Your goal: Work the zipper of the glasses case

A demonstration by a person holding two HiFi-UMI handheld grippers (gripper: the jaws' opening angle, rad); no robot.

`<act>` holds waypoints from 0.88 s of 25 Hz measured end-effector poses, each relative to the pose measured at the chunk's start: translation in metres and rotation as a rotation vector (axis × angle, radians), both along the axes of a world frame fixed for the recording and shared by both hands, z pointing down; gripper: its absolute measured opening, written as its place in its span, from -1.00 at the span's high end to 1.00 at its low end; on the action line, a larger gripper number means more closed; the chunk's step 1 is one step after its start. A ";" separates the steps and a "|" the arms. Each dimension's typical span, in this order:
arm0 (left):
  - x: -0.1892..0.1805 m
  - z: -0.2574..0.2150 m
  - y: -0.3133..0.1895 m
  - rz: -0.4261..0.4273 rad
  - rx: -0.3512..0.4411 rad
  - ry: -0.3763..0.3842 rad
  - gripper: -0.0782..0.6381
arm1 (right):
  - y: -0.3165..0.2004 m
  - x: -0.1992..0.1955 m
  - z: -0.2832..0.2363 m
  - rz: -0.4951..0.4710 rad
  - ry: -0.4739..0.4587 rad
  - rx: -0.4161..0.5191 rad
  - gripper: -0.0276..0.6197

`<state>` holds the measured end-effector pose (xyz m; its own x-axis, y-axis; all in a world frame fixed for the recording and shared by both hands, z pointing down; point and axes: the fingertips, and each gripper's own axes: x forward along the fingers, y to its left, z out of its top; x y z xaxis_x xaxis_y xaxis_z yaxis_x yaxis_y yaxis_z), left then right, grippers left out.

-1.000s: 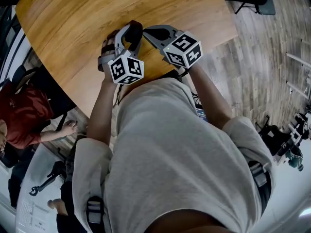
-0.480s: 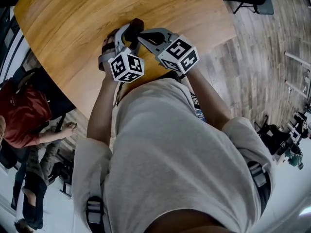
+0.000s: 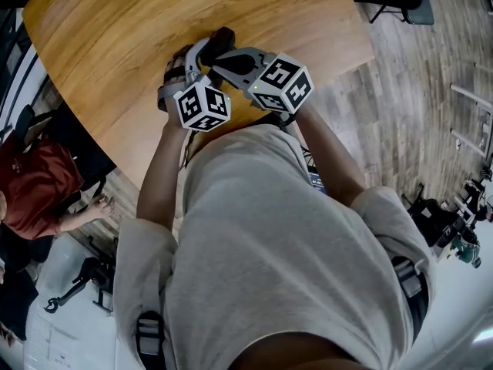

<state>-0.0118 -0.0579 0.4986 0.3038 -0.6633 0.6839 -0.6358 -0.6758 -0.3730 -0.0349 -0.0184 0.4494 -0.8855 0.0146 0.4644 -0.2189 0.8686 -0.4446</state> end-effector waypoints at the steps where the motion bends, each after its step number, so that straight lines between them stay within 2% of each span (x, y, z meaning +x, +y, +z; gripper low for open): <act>1: 0.001 0.000 0.000 0.004 0.001 0.002 0.03 | 0.000 -0.001 0.000 -0.001 -0.012 -0.023 0.83; 3: 0.002 0.001 0.001 0.019 -0.001 0.011 0.03 | 0.000 0.000 0.001 -0.007 -0.021 -0.044 0.83; 6: 0.001 0.007 0.003 0.063 0.007 0.022 0.02 | -0.001 0.005 0.006 -0.037 0.018 0.017 0.83; 9: -0.010 0.015 0.004 0.068 0.006 0.032 0.02 | -0.004 0.010 0.013 -0.052 0.042 0.054 0.83; 12: -0.028 0.030 0.011 0.069 -0.014 -0.014 0.03 | -0.003 0.014 0.021 -0.061 0.052 0.041 0.83; 15: -0.046 0.051 0.021 0.044 -0.049 -0.062 0.03 | -0.002 0.015 0.034 -0.064 0.078 0.034 0.83; 22: -0.062 0.081 0.026 -0.044 -0.117 -0.046 0.02 | -0.016 0.019 0.062 0.039 0.162 0.119 0.83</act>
<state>-0.0734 -0.0323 0.5797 0.2428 -0.5903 0.7698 -0.6498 -0.6882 -0.3228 -0.0162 -0.0340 0.5115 -0.7980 -0.0816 0.5970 -0.3136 0.9023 -0.2958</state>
